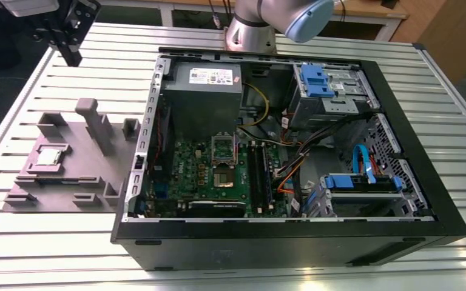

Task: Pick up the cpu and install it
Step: 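Reach for the cpu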

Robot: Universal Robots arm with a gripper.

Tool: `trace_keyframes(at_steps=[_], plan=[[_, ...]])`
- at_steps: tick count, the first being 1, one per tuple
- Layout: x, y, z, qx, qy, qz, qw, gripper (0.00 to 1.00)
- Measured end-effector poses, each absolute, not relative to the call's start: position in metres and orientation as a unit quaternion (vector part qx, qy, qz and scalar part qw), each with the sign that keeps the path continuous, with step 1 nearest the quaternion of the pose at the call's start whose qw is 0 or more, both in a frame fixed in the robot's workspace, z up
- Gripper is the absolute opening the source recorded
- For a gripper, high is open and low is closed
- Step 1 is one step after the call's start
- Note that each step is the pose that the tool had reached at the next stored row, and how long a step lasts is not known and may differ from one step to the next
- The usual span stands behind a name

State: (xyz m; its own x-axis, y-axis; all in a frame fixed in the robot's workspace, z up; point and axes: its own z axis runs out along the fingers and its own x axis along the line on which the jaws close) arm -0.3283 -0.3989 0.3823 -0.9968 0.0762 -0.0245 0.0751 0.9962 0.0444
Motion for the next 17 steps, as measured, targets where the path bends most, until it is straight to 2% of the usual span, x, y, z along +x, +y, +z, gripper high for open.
trace_keyframes(at_steps=[17], plan=[[-0.3360, -0.3989, 0.3811, 0.038, 0.999, 0.022, 0.013, 0.10]])
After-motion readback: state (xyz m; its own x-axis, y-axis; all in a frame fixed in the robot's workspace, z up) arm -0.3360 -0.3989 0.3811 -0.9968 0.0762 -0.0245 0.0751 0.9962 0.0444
